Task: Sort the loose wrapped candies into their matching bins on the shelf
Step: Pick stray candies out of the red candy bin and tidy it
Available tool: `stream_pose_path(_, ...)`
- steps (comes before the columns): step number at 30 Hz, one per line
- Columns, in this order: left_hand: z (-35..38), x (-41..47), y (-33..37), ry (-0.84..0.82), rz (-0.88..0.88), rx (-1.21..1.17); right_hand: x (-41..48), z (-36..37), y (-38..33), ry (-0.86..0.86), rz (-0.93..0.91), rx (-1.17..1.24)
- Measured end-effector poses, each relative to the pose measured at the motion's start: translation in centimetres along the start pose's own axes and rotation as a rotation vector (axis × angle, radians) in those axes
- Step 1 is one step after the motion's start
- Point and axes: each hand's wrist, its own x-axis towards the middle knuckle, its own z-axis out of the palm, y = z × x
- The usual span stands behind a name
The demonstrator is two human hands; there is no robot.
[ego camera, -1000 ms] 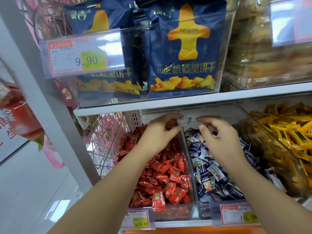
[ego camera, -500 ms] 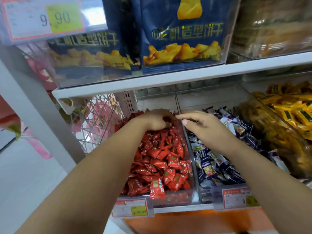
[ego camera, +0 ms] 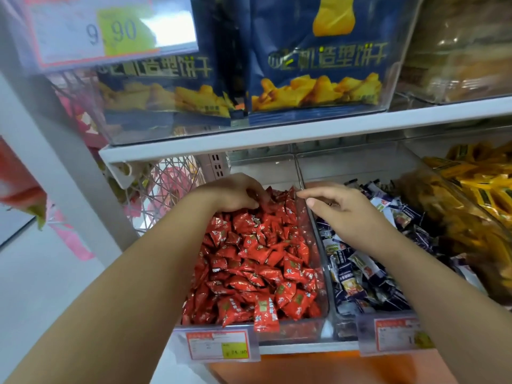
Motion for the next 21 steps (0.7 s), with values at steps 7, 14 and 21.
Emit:
stream_pose_path(7,1.2,-1.0,0.4,-0.084,-0.026,0.251,-0.2,0.1,-0.3,0.005,0.000,-0.007)
stream_pose_path(14,1.6,-1.5,0.7,0.235,0.049,0.160,-0.4,0.0,-0.2,0.000,-0.015,-0.011)
stream_pose_path(21,0.2,-3.0,4.7,0.351,0.065,-0.271,-0.4,-0.2,-0.3,0.246,-0.025,0.071)
